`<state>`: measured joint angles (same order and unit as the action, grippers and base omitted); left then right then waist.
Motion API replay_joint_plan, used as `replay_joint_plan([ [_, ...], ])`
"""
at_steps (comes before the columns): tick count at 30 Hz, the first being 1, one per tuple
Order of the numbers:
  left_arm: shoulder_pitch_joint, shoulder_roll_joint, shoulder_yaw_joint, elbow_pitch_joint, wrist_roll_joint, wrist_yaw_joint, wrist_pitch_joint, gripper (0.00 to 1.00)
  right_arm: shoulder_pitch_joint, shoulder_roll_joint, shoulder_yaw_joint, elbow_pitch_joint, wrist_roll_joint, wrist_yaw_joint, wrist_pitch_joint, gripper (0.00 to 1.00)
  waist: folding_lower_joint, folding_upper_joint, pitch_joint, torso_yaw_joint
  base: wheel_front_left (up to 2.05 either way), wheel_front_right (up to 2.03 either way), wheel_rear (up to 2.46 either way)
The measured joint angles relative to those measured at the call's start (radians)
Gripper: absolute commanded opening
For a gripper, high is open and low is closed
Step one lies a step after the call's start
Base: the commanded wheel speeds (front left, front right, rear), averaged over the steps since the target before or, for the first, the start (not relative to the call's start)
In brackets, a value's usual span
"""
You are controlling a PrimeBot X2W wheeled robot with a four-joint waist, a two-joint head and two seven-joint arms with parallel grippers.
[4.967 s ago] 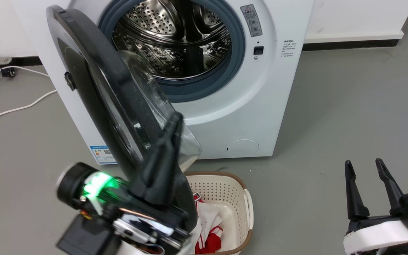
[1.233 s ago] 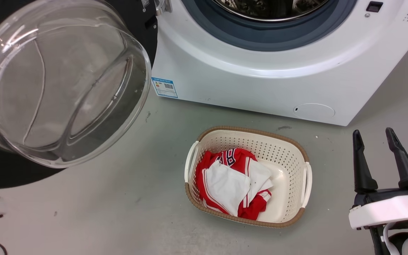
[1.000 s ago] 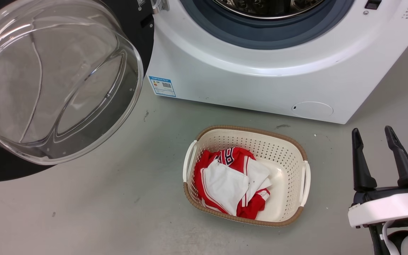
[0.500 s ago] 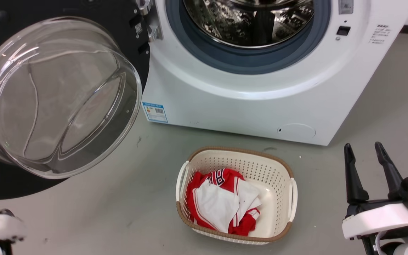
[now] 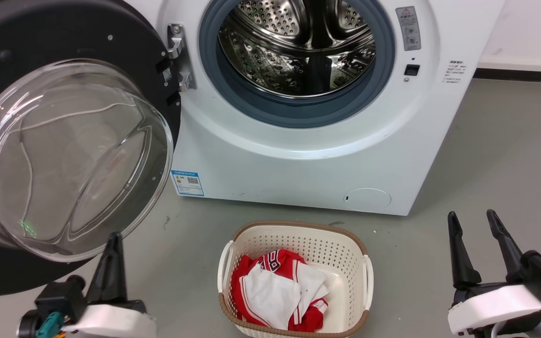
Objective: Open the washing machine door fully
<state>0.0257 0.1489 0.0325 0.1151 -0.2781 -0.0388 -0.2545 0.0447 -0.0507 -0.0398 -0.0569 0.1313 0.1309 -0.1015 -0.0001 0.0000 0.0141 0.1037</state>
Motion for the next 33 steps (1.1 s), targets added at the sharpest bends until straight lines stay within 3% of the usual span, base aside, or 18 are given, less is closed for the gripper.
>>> replay_joint_plan([
  [1, -0.013, -0.004, -0.028, -0.001, 0.012, -0.009, 0.001, 0.43, 0.002, 0.000, 0.005, 0.000, -0.001, 0.000, 0.005, 1.00, 0.0000, 0.0000, -0.007, -0.013, 0.00, 0.00, 0.00],
  [2, -0.019, -0.010, -0.035, 0.000, 0.009, -0.015, 0.001, 0.87, 0.002, 0.000, 0.007, -0.001, -0.005, 0.000, 0.005, 1.00, 0.0000, 0.0000, -0.010, -0.020, 0.00, 0.00, 0.00],
  [3, -0.026, -0.019, -0.042, 0.000, 0.002, -0.016, 0.000, 1.00, 0.003, 0.000, 0.006, -0.002, -0.003, 0.000, 0.006, 1.00, 0.0000, 0.0000, -0.012, -0.028, 0.00, 0.00, 0.00],
  [7, -0.062, -0.031, -0.070, -0.012, 0.025, -0.019, -0.004, 1.00, 0.003, 0.000, 0.007, -0.009, -0.004, 0.000, 0.007, 1.00, 0.0000, 0.0000, -0.017, -0.058, 0.00, 0.00, 0.00],
  [21, -0.093, -0.006, -0.059, -0.044, 0.118, 0.048, -0.006, 1.00, 0.003, 0.000, 0.008, -0.053, -0.062, 0.000, 0.027, 1.00, 0.0000, 0.0000, -0.023, -0.130, 0.00, 0.00, 0.00],
  [33, -0.066, -0.011, -0.051, -0.036, 0.134, 0.052, -0.007, 1.00, 0.017, 0.000, 0.017, -0.031, -0.050, 0.000, 0.023, 1.00, 0.0000, 0.0000, -0.023, -0.143, 0.00, 0.00, 0.00],
])
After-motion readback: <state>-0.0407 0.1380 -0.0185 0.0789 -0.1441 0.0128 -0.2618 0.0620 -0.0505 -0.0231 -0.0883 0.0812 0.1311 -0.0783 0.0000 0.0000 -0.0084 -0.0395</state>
